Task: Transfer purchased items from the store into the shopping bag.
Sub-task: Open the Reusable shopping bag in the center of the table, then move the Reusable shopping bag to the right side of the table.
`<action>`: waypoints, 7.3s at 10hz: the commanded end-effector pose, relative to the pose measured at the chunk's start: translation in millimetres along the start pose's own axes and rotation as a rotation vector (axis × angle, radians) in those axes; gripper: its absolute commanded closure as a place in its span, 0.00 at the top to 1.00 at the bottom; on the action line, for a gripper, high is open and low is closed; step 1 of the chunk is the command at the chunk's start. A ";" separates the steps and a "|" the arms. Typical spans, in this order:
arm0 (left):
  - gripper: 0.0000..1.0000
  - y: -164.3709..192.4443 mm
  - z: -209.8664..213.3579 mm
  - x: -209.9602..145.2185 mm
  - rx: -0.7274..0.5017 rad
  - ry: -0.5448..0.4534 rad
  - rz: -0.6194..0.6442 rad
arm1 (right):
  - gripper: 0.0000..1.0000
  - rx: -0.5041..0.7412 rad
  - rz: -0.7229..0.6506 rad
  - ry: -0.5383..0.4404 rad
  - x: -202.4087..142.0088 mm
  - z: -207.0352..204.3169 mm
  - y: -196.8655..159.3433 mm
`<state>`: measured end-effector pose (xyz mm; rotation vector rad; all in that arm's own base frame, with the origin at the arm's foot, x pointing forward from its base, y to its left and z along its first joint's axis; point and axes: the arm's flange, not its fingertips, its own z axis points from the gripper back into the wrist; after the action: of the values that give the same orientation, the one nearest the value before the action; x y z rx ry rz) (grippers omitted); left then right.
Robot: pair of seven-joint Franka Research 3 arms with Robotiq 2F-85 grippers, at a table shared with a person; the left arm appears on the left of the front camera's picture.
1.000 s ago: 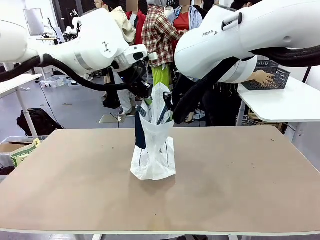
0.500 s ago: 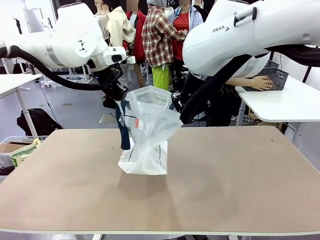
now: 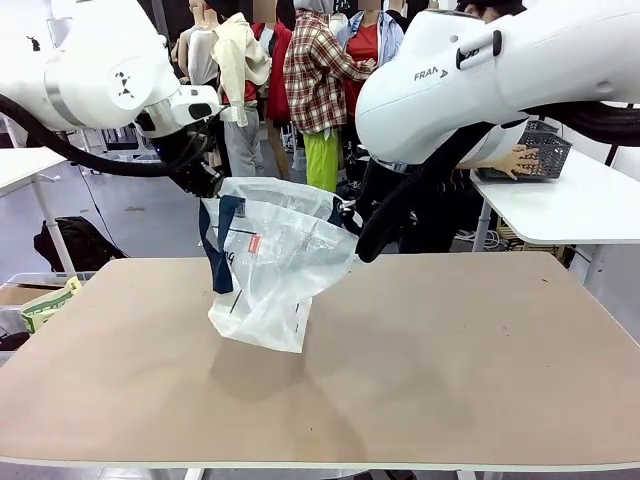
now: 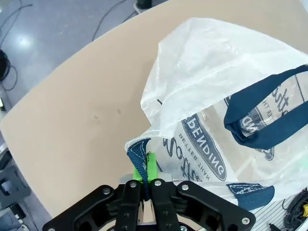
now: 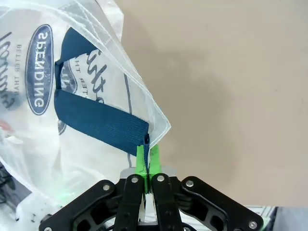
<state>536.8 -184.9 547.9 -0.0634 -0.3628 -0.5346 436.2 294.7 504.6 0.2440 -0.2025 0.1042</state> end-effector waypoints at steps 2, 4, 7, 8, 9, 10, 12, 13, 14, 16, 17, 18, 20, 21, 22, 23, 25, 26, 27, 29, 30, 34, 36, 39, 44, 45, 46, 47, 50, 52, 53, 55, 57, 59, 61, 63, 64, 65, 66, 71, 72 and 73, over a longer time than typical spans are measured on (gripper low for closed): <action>0.00 -3.3 -29.3 -12.9 -0.080 -0.045 -0.026 | 0.00 -0.039 0.022 -0.002 6.4 -11.6 2.2; 0.00 -18.1 -48.7 -13.2 -0.125 -0.040 -0.034 | 0.00 -0.019 0.056 0.000 6.8 -14.4 11.5; 0.00 -36.3 -50.9 -17.9 -0.150 -0.077 -0.085 | 0.00 -0.103 0.077 -0.051 5.1 -15.8 26.4; 0.00 -35.9 -50.1 -19.7 -0.155 -0.096 -0.081 | 0.00 -0.105 0.088 -0.091 2.5 -12.7 31.4; 0.00 -35.2 -50.0 -20.6 -0.162 -0.134 -0.088 | 0.00 -0.127 0.077 -0.125 0.2 -10.2 34.8; 0.00 -36.2 -51.4 -20.6 -0.176 -0.158 -0.093 | 0.00 -0.136 0.069 -0.131 0.7 -11.0 34.6; 0.00 -35.2 -51.6 -21.7 -0.165 -0.144 -0.086 | 0.00 -0.153 0.097 -0.095 3.3 -20.9 39.4; 0.00 -39.6 -48.6 -8.2 -0.147 -0.133 -0.075 | 0.00 -0.111 0.096 -0.100 0.4 -7.3 32.0; 0.00 -39.6 -48.6 -8.2 -0.147 -0.133 -0.075 | 0.00 -0.111 0.096 -0.100 0.4 -7.3 32.0; 0.00 -39.6 -48.6 -8.2 -0.147 -0.133 -0.075 | 0.00 -0.111 0.096 -0.100 0.4 -7.3 32.0; 0.00 -39.6 -48.6 -8.2 -0.147 -0.133 -0.075 | 0.00 -0.111 0.096 -0.100 0.4 -7.3 32.0; 0.00 -39.6 -48.6 -8.2 -0.147 -0.133 -0.075 | 0.00 -0.111 0.096 -0.100 0.4 -7.3 32.0; 0.00 -39.6 -48.6 -8.2 -0.147 -0.133 -0.075 | 0.00 -0.111 0.096 -0.100 0.4 -7.3 32.0; 0.00 -39.6 -48.6 -8.2 -0.147 -0.133 -0.075 | 0.00 -0.111 0.096 -0.100 0.4 -7.3 32.0; 0.00 -39.6 -48.6 -8.2 -0.147 -0.133 -0.075 | 0.00 -0.111 0.096 -0.100 0.4 -7.3 32.0; 0.00 -39.6 -48.6 -8.2 -0.147 -0.133 -0.075 | 0.00 -0.111 0.096 -0.100 0.4 -7.3 32.0; 0.00 -39.6 -48.6 -8.2 -0.147 -0.133 -0.075 | 0.00 -0.111 0.096 -0.100 0.4 -7.3 32.0; 0.00 -39.6 -48.6 -8.2 -0.147 -0.133 -0.075 | 0.00 -0.111 0.096 -0.100 0.4 -7.3 32.0; 0.00 -39.6 -48.6 -8.2 -0.147 -0.133 -0.075 | 0.00 -0.111 0.096 -0.100 0.4 -7.3 32.0; 0.00 -39.6 -48.6 -8.2 -0.147 -0.133 -0.075 | 0.00 -0.111 0.096 -0.100 0.4 -7.3 32.0; 0.00 -39.6 -48.6 -8.2 -0.147 -0.133 -0.075 | 0.00 -0.111 0.096 -0.100 0.4 -7.3 32.0; 0.00 -39.6 -48.6 -8.2 -0.147 -0.133 -0.075 | 0.00 -0.111 0.096 -0.100 0.4 -7.3 32.0; 0.00 -39.6 -48.6 -8.2 -0.147 -0.133 -0.075 | 0.00 -0.111 0.096 -0.100 0.4 -7.3 32.0; 0.00 -39.6 -48.6 -8.2 -0.147 -0.133 -0.075 | 0.00 -0.111 0.096 -0.100 0.4 -7.3 32.0; 0.00 -39.6 -48.6 -8.2 -0.147 -0.133 -0.075 | 0.00 -0.111 0.096 -0.100 0.4 -7.3 32.0; 0.00 -39.6 -48.6 -8.2 -0.147 -0.133 -0.075 | 0.00 -0.111 0.096 -0.100 0.4 -7.3 32.0; 0.00 -39.6 -48.6 -8.2 -0.147 -0.133 -0.075 | 0.00 -0.111 0.096 -0.100 0.4 -7.3 32.0; 0.00 -39.6 -48.6 -8.2 -0.147 -0.133 -0.075 | 0.00 -0.111 0.096 -0.100 0.4 -7.3 32.0; 0.00 -39.6 -48.6 -8.2 -0.147 -0.133 -0.075 | 0.00 -0.111 0.096 -0.100 0.4 -7.3 32.0; 0.00 -39.6 -48.6 -8.2 -0.147 -0.133 -0.075 | 0.00 -0.111 0.096 -0.100 0.4 -7.3 32.0; 0.00 -39.6 -48.6 -8.2 -0.147 -0.133 -0.075 | 0.00 -0.111 0.096 -0.100 0.4 -7.3 32.0; 0.00 -39.6 -48.6 -8.2 -0.147 -0.133 -0.075 | 0.00 -0.111 0.096 -0.100 0.4 -7.3 32.0; 0.00 -39.6 -48.6 -8.2 -0.147 -0.133 -0.075 | 0.00 -0.111 0.096 -0.100 0.4 -7.3 32.0; 0.00 -39.6 -48.6 -8.2 -0.147 -0.133 -0.075 | 0.00 -0.111 0.096 -0.100 0.4 -7.3 32.0; 0.00 -39.6 -48.6 -8.2 -0.147 -0.133 -0.075 | 0.00 -0.111 0.096 -0.100 0.4 -7.3 32.0; 0.00 -39.6 -48.6 -8.2 -0.147 -0.133 -0.075 | 0.00 -0.111 0.096 -0.100 0.4 -7.3 32.0; 0.00 -39.6 -48.6 -8.2 -0.147 -0.133 -0.075 | 0.00 -0.111 0.096 -0.100 0.4 -7.3 32.0; 0.00 -39.6 -48.6 -8.2 -0.147 -0.133 -0.075 | 0.00 -0.111 0.096 -0.100 0.4 -7.3 32.0; 0.00 -39.6 -48.6 -8.2 -0.147 -0.133 -0.075 | 0.00 -0.111 0.096 -0.100 0.4 -7.3 32.0; 0.00 -39.6 -48.6 -8.2 -0.147 -0.133 -0.075 | 0.00 -0.111 0.096 -0.100 0.4 -7.3 32.0; 0.00 -39.6 -48.6 -8.2 -0.147 -0.133 -0.075 | 0.00 -0.111 0.096 -0.100 0.4 -7.3 32.0; 0.00 -39.6 -48.6 -8.2 -0.147 -0.133 -0.075 | 0.00 -0.111 0.096 -0.100 0.4 -7.3 32.0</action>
<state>525.3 -222.9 496.3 -0.2323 -0.4598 -0.6316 434.4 329.2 504.0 0.1237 -0.3193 0.1785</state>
